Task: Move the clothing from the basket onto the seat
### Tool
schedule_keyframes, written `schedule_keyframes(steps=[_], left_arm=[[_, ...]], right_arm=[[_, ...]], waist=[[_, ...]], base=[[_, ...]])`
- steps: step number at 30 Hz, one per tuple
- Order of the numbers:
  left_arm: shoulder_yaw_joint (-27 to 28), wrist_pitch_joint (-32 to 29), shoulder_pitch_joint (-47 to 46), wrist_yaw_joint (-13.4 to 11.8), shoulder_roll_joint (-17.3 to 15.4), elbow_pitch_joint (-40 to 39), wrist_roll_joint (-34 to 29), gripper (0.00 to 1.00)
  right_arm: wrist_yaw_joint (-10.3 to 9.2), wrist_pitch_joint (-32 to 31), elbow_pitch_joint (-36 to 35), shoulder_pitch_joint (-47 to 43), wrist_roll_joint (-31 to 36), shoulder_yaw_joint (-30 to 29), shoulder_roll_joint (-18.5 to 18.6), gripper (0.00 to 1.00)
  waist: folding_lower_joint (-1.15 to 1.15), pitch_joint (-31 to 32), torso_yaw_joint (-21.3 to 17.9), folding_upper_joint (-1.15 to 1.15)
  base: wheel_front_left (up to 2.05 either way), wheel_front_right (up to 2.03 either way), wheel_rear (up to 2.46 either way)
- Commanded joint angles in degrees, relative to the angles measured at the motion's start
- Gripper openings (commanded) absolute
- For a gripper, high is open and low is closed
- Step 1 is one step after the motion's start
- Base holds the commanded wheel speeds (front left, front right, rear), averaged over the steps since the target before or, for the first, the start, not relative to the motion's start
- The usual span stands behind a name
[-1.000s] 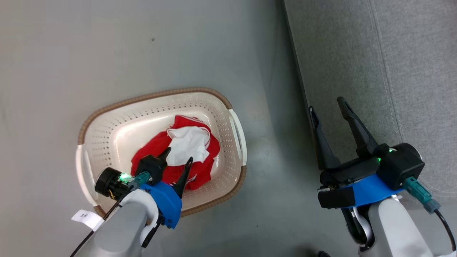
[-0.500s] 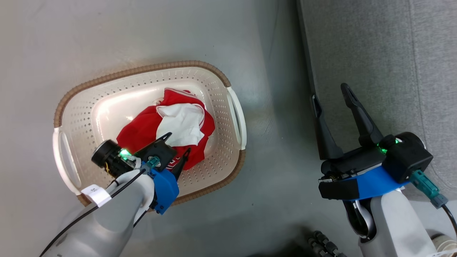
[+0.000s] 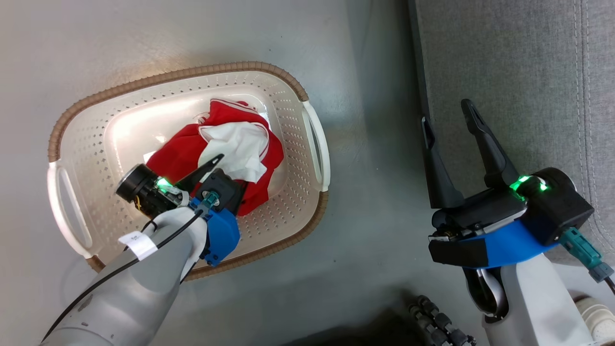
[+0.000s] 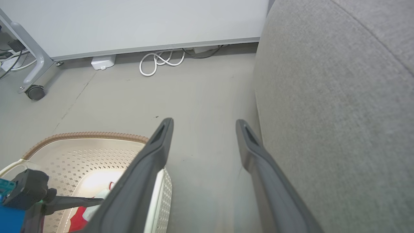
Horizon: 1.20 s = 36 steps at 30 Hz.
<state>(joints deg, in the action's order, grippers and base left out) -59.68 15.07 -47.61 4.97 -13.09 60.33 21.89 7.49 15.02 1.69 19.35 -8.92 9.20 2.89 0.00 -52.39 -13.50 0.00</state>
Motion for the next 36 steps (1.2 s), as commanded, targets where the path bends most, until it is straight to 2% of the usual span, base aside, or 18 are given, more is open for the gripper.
schedule_keyframes(steps=[1, 10, 12, 13, 14, 15, 16, 29, 36], left_arm=[[0.7, 0.1, -1.4, -0.8, 0.3, 0.9, -0.2, 1.0], [3.9, 0.2, -3.7, -4.5, 2.6, 5.0, 1.5, 1.0], [4.0, 0.1, -4.0, -4.5, 3.1, 6.9, 1.8, 1.0], [4.3, 0.0, -4.3, -4.7, 3.4, 7.8, 2.2, 0.86], [4.4, 0.1, -4.7, -4.9, 3.7, 8.5, 2.3, 0.41], [4.5, 0.1, -5.0, -4.9, 3.9, 9.0, 2.6, 0.12], [4.6, 0.1, -5.1, -4.7, 4.1, 9.5, 2.8, 0.0], [4.8, 0.1, -5.7, -2.1, 6.0, 12.0, 4.7, 0.0], [6.5, 0.2, -2.8, -1.7, 5.2, 5.7, 4.9, 0.0]], right_arm=[[0.01, 0.2, -0.5, 0.3, -0.2, 0.2, 0.0, 1.0], [0.01, 0.2, -1.9, -0.7, -0.4, 0.8, 0.0, 1.0], [0.01, 0.2, -2.0, -1.0, -0.5, 0.9, 0.0, 1.0], [0.01, 0.2, -2.0, -1.1, -0.5, 0.9, 0.0, 1.0], [0.01, 0.2, -2.1, -1.1, -0.5, 1.0, 0.0, 1.0], [0.01, 0.2, -2.1, -1.2, -0.6, 1.0, 0.0, 1.0], [0.01, 0.2, -2.1, -1.2, -0.6, 1.0, 0.0, 1.0], [0.01, 0.2, -1.3, -0.4, -0.1, 1.2, 0.0, 1.0], [0.01, 0.2, -0.2, 0.4, 0.6, 0.8, 0.0, 1.0]], waist=[[0.0, -0.5, -0.3, 0.0], [0.0, -2.0, -1.2, 0.0], [0.0, -2.1, -1.4, 0.0], [0.0, -2.1, -1.5, 0.0], [0.0, -2.1, -1.5, 0.0], [0.0, -2.2, -1.5, 0.0], [0.0, -2.2, -1.5, 0.0], [0.0, -1.2, -0.1, 0.0], [0.0, 3.3, 2.1, 0.0]], base=[[0.0, 0.0, 0.0], [0.0, 0.0, 0.0], [0.0, 0.0, 0.0], [0.0, 0.0, 0.0], [0.0, 0.0, 0.0], [0.0, 0.0, 0.0], [0.0, 0.0, 0.0], [0.0, 0.0, 0.0], [0.0, 0.0, 0.0]])
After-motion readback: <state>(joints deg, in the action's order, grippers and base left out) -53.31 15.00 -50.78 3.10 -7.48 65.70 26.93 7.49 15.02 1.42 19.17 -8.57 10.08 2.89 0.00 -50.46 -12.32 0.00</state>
